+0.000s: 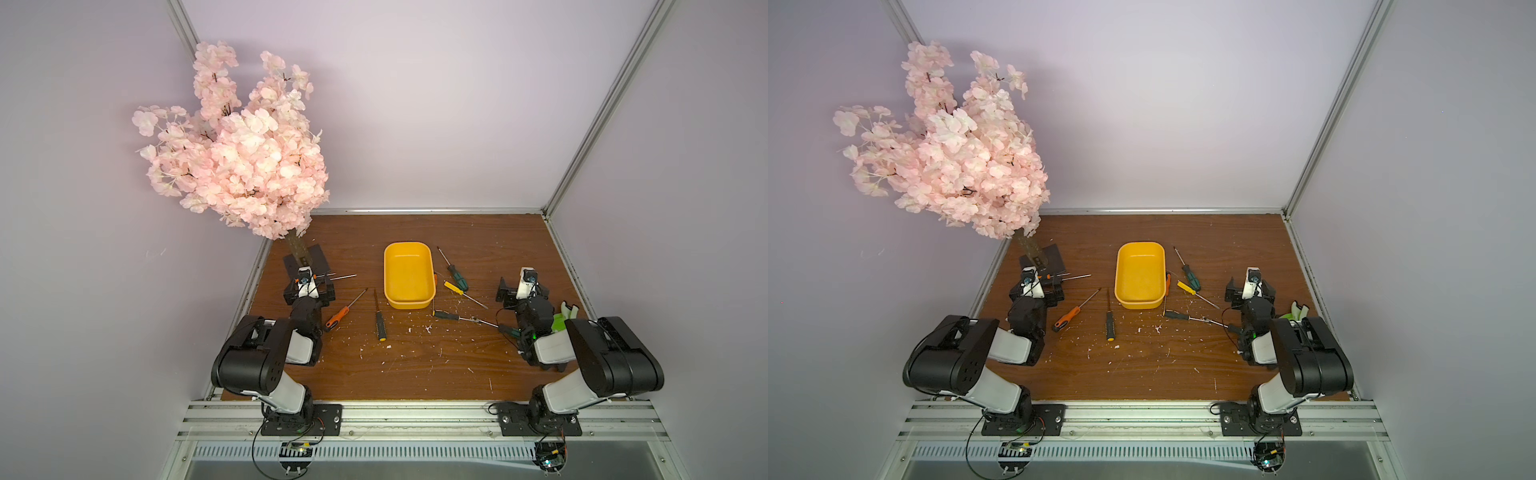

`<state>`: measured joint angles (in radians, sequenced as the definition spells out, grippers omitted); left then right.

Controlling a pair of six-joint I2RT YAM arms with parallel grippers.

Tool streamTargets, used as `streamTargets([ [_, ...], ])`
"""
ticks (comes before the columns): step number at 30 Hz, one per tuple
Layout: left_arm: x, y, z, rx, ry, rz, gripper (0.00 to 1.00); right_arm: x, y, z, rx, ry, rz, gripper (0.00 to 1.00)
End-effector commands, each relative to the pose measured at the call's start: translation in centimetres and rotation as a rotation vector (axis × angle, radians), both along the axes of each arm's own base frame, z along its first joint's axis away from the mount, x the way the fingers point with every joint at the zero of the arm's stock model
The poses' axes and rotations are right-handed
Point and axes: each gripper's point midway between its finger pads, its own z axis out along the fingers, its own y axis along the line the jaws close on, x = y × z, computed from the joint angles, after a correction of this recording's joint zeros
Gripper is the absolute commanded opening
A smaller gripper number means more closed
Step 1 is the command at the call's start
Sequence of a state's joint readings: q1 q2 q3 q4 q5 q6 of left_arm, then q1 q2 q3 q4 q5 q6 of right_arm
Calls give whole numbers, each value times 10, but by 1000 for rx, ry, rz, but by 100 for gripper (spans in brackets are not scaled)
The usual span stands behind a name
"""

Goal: Put the screwdriver on the desktop into the storage box
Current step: Pick up the screwdriver from the center of the board.

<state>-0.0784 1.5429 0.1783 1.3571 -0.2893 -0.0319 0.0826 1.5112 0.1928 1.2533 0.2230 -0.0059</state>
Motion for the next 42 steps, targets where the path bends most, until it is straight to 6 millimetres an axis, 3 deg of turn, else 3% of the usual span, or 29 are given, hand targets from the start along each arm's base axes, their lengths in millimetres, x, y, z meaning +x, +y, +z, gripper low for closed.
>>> streamTargets([
  [1, 0, 9, 14, -7, -21, 43, 99, 13, -3, 37, 15, -52, -23, 100],
  [6, 3, 19, 38, -23, -9, 118, 99, 16, -5, 60, 105, -52, -54, 100],
  [9, 3, 34, 53, -198, 3, 227, 99, 18, -3, 81, 227, -70, -54, 100],
  [13, 2, 23, 73, -341, -2, 174, 99, 20, 7, 107, 445, -82, -25, 100],
  [16, -9, 19, 82, -494, -33, 170, 99, 15, 5, 105, 651, -11, -77, 100],
  [19, -15, -3, 94, -544, -41, 27, 99, 15, 28, 116, 705, 17, 76, 100],
  [25, -30, -43, 99, -587, 49, -185, 97, 7, 58, 117, 714, 139, 223, 84],
  [28, -37, -60, 88, -576, 133, -226, 91, 1, 68, 109, 719, 208, 263, 80],
  [35, -50, -117, 67, -615, 252, -346, 93, -14, 81, 95, 669, 322, 292, 78],
  [42, -52, -180, 55, -591, 368, -482, 85, -7, 97, 76, 612, 454, 297, 68],
])
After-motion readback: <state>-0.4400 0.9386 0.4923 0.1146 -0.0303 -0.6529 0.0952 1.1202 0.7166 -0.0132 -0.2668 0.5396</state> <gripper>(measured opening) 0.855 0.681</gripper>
